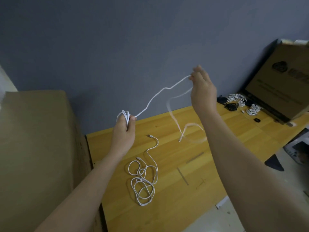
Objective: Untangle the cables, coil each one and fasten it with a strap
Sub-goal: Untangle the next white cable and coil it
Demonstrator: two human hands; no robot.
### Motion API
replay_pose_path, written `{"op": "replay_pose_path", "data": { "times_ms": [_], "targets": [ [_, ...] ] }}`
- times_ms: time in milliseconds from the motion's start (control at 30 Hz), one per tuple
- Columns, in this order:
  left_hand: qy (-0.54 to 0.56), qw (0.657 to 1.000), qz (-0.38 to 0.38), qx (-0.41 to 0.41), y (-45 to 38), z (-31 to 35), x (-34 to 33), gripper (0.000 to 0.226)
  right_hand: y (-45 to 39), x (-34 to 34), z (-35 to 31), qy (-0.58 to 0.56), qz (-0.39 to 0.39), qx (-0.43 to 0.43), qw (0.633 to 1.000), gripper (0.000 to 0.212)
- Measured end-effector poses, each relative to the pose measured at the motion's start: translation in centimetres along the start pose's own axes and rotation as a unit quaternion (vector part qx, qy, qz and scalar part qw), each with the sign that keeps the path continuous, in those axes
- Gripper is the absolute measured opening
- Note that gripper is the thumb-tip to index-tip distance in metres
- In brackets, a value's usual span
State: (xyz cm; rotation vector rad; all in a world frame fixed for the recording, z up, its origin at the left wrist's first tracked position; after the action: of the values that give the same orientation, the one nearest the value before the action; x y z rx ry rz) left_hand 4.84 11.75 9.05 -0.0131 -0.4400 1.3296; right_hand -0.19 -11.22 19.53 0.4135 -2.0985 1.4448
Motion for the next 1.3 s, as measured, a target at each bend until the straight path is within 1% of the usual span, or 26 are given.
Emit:
{"op": "replay_pose_path", "data": {
  "times_ms": [33,100,167,200,233,300,333,433,467,500,567,600,633,700,733,767,833,933,1000,1067,1100,1167,1200,1233,1267,1300],
  "targets": [
    [0.015,1.0,-0.015,0.005,0.0,0.0,-0.1,0.027,0.1,-0.5,-0.3,-0.017,-0.029,0.002,0.999,0.026],
    [0.042,0.998,-0.048,0.008,0.3,0.0,-0.4,0.022,1.2,-2.9,0.0,0.032,-0.177,-0.009,0.984,0.033],
    [0.053,0.996,-0.067,0.01,0.5,0.0,-0.5,0.022,3.6,-5.3,0.7,0.117,-0.329,-0.032,0.936,0.042],
    [0.055,0.996,-0.072,0.012,0.4,-0.1,-0.5,0.023,4.8,-5.9,0.7,0.119,-0.354,-0.04,0.927,0.048],
    [0.055,0.995,-0.076,0.014,0.4,-0.2,-0.6,0.023,6.1,-6.1,0.4,0.07,-0.35,-0.05,0.933,0.053],
    [0.045,0.995,-0.086,0.015,0.3,-0.4,-0.8,0.023,8.6,-5.5,-1.4,-0.142,-0.305,-0.097,0.937,0.059],
    [0.041,0.995,-0.089,0.016,0.3,-0.5,-0.9,0.023,9.8,-5.0,-2.6,-0.241,-0.295,-0.123,0.917,0.059],
    [0.039,0.995,-0.09,0.012,0.1,-0.4,-1.3,0.025,13.2,-4.4,-5.4,-0.385,-0.357,-0.121,0.842,0.041],
    [0.038,0.995,-0.092,0.009,0.1,-0.4,-1.3,0.026,14.3,-4.8,-5.6,-0.392,-0.362,-0.114,0.838,0.026],
    [0.044,0.995,-0.094,0.008,0.1,-0.3,-1.3,0.026,15.1,-5.3,-5.5,-0.399,-0.347,-0.137,0.838,0.014],
    [0.058,0.992,-0.108,0.017,0.1,-0.2,-1.2,0.023,15.8,-5.7,-4.7,-0.401,-0.295,-0.218,0.84,0.019],
    [0.056,0.991,-0.118,0.018,0.2,-0.2,-1.1,0.022,15.7,-5.6,-4.2,-0.387,-0.268,-0.241,0.849,0.02],
    [0.046,0.991,-0.127,0.014,0.2,-0.3,-1.0,0.022,15.1,-5.2,-3.6,-0.351,-0.237,-0.231,0.876,0.016],
    [0.017,0.991,-0.136,-0.004,0.1,-0.3,-0.9,0.022,12.8,-3.8,-2.9,-0.186,-0.163,-0.108,0.963,0.013],
    [0.015,0.991,-0.136,-0.008,-0.1,-0.1,-0.9,0.022,11.1,-2.9,-3.0,-0.096,-0.103,-0.024,0.99,0.018],
    [0.027,0.99,-0.136,-0.007,-0.3,0.1,-1.0,0.022,9.3,-2.1,-3.2,-0.031,-0.034,0.061,0.997,0.022],
    [0.058,0.989,-0.138,-0.008,-0.4,0.5,-1.3,0.022,6.3,-1.2,-4.2,0.019,0.049,0.188,0.981,0.022],
    [0.061,0.984,-0.168,-0.013,0.0,0.6,-1.9,0.027,4.9,-3.0,-5.1,0.042,0.031,0.265,0.963,0.014],
    [0.074,0.975,-0.207,0.005,0.4,0.3,-1.9,0.028,6.1,-5.4,-4.1,0.022,-0.035,0.22,0.975,0.018],
    [0.127,0.962,-0.241,0.024,0.5,0.7,-1.6,0.03,7.9,-6.6,-3.2,-0.105,-0.135,0.077,0.982,0.019],
    [0.152,0.956,-0.249,0.037,0.4,0.9,-1.4,0.032,8.9,-6.9,-3.2,-0.209,-0.177,-0.008,0.962,0.016],
    [0.184,0.948,-0.25,0.064,0.3,1.3,-1.0,0.034,10.8,-6.9,-3.9,-0.391,-0.229,-0.172,0.875,0.014],
    [0.19,0.948,-0.244,0.074,0.3,1.5,-1.0,0.035,11.8,-6.9,-4.4,-0.442,-0.233,-0.231,0.835,0.015],
    [0.192,0.95,-0.234,0.083,0.2,1.5,-0.9,0.037,12.7,-6.9,-4.7,-0.465,-0.229,-0.271,0.812,0.014],
    [0.192,0.953,-0.217,0.091,0.1,1.5,-0.8,0.038,13.4,-6.8,-4.7,-0.457,-0.223,-0.285,0.813,0.013],
    [0.19,0.957,-0.199,0.097,0.0,1.4,-0.7,0.04,13.9,-6.5,-4.4,-0.429,-0.219,-0.267,0.834,0.012]
  ]
}}
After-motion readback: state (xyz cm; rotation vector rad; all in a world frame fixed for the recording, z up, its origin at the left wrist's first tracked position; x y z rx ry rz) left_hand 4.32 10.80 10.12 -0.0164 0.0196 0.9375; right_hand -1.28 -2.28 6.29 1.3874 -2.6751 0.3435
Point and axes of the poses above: each hand's wrist, its own y-axis away from the middle knuckle, its own x-axis out of the back of the hand, z = x × y, the point moved 2 cm from there along -y, towards the middle knuckle, and after that the axes turned 3 degrees about z, right-handed, at the moved point
